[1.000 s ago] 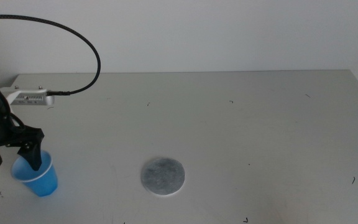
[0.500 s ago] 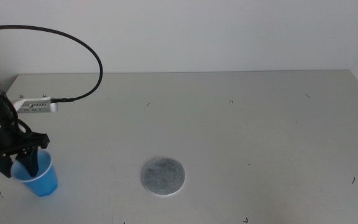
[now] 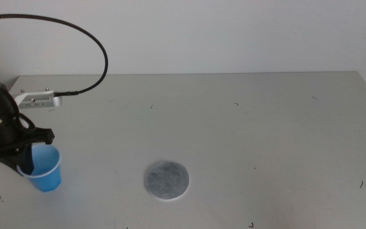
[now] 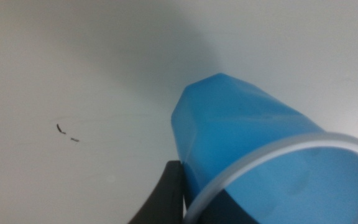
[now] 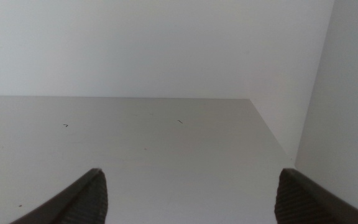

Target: Place an empty cup on a cup mat.

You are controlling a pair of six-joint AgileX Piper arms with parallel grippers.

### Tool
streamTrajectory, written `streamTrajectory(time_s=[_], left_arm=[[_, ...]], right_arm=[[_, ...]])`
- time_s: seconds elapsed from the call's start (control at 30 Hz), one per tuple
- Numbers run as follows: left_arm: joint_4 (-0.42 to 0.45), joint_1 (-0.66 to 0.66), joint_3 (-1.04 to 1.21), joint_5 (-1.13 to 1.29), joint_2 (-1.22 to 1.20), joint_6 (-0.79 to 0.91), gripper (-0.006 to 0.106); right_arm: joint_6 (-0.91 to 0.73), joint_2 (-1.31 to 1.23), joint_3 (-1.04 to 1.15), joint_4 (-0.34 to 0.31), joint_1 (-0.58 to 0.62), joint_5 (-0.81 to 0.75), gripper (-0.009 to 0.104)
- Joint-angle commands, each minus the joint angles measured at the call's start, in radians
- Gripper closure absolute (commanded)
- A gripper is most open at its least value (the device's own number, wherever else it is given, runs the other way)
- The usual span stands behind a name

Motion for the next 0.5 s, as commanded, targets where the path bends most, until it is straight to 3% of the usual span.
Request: streamTrajectory(time_s=[0.0,0.47], left_arm=[[-0.016,-0.041,-0.046,0.015,-0.080,-0.012,0.100],[-0.036,-0.396,-0.146,-0.050,-0.089,-0.216,0.100]], right_arm=[[-0.008,-0.019,-0.012,-0.009,0.002,-0.078,0.001],[-0.008,-0.019,-0.012,-0.009,0.002,-0.078,0.001]])
